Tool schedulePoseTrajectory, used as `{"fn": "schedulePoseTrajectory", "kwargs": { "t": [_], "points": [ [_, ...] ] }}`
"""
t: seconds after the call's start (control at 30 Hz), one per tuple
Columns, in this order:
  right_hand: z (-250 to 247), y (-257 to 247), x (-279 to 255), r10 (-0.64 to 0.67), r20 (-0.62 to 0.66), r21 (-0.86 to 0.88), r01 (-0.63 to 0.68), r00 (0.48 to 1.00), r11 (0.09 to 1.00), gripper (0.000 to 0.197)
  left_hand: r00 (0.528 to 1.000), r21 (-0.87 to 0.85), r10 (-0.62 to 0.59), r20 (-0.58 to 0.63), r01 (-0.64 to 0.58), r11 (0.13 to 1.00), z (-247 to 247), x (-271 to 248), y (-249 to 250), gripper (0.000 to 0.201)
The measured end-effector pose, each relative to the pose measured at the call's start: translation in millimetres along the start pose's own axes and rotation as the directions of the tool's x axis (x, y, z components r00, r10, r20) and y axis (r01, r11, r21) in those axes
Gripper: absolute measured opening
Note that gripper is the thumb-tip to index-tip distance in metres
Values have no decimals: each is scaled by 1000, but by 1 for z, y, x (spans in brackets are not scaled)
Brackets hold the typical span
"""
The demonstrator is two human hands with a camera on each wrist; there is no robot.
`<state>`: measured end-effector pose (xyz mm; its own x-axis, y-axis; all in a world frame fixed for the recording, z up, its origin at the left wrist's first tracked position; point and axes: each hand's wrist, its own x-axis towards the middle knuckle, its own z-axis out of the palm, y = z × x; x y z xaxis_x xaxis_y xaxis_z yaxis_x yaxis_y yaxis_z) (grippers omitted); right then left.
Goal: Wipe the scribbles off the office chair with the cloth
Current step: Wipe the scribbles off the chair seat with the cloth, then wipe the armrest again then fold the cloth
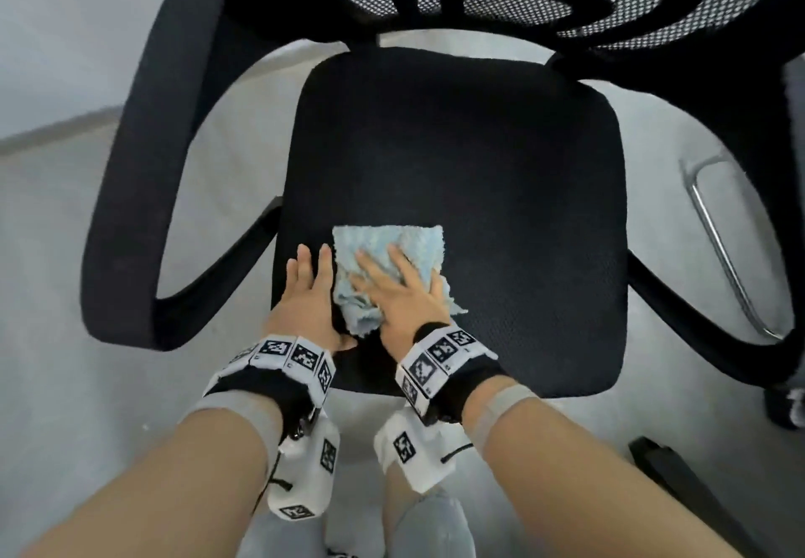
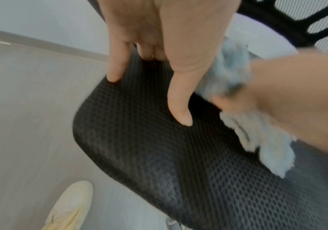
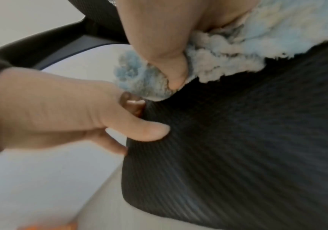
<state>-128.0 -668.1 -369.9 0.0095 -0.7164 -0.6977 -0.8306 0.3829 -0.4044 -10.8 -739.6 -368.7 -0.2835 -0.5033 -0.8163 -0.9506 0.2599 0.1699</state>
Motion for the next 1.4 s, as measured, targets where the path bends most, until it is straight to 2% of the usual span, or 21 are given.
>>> {"fn": "schedulePoseTrajectory", "kwargs": {
  "t": [0.07, 0.13, 0.2, 0.3, 0.4, 0.5, 0.57, 0.67, 0.73, 0.77, 0.83, 0.9, 0.97, 1.03, 1.07, 1.1, 1.17, 1.23, 1.3, 1.4],
  "points": [
    [0, 6, -24, -4, 76, -33, 6, 997, 999, 69, 998, -51, 16, 62, -13, 999, -12, -11, -3, 114],
    [-1, 3, -46, 61, 131, 37, -67, 989, 997, 66, 995, -141, 20, 96, -6, 990, -28, -29, 0, 104],
    [-8, -7, -61, 186, 137, 249, -216, 973, 944, 56, 998, -232, 53, 46, -41, 972, -46, -50, 4, 89],
    [-30, -28, -66, 413, 71, 480, -394, 908, 784, 35, 987, -388, 119, -108, -152, 909, -76, -80, 5, 67],
    [-58, -51, -67, 515, 9, 689, -379, 857, 618, 27, 961, -537, 162, -226, -262, 802, -107, -101, -4, 52],
    [-85, -77, -66, 520, -89, 779, -266, 850, 568, 16, 903, -625, 195, -384, -409, 665, -136, -116, -15, 37],
    [-101, -96, -63, 486, -161, 778, -193, 859, 598, 8, 851, -655, 157, -501, -492, 574, -156, -122, -27, 25],
    [-129, -124, -52, 426, -310, 759, -49, 850, 649, 10, 829, -764, -48, -558, -490, 419, -174, -119, -58, 20],
    [-151, -141, -35, 390, -409, 720, 29, 825, 693, 17, 831, -790, -137, -539, -442, 425, -174, -107, -84, 22],
    [-162, -150, -23, 344, -458, 667, 61, 820, 743, 15, 856, -806, -143, -497, -395, 440, -170, -100, -96, 25],
    [-176, -165, 0, 216, -510, 543, 117, 833, 832, 15, 935, -853, -86, -343, -271, 447, -156, -90, -111, 24],
    [-174, -174, 16, 140, -462, 421, 77, 876, 904, 34, 975, -864, 3, -224, -200, 462, -147, -85, -115, 10],
    [-157, -176, 19, 116, -438, 339, 44, 891, 940, 47, 981, -865, 34, -189, -183, 467, -142, -80, -117, 19],
    [-135, -177, 9, 73, -448, 294, 69, 891, 953, 53, 984, -867, 37, -174, -171, 468, -142, -77, -119, 23],
    [-125, -176, 5, 58, -466, 286, 88, 883, 954, 51, 986, -865, 46, -158, -161, 475, -143, -76, -121, 22],
    [-121, -176, 2, 96, -493, 341, 91, 865, 936, 43, 988, -863, 62, -138, -151, 483, -144, -75, -123, 19],
    [-126, -174, 9, 192, -508, 398, 32, 839, 917, 31, 991, -864, 97, -94, -130, 487, -145, -75, -126, 16],
    [-146, -173, 24, 179, -456, 290, -45, 872, 956, 43, 992, -876, 110, -68, -112, 469, -144, -75, -127, 17],
    [-166, -171, 41, 171, -463, 211, -79, 869, 974, 55, 993, -891, 97, -70, -106, 441, -142, -75, -127, 18],
    [-167, -173, 49, 208, -458, 291, -75, 864, 954, 51, 993, -902, 76, -92, -115, 417, -140, -74, -129, 17]
  ]
}}
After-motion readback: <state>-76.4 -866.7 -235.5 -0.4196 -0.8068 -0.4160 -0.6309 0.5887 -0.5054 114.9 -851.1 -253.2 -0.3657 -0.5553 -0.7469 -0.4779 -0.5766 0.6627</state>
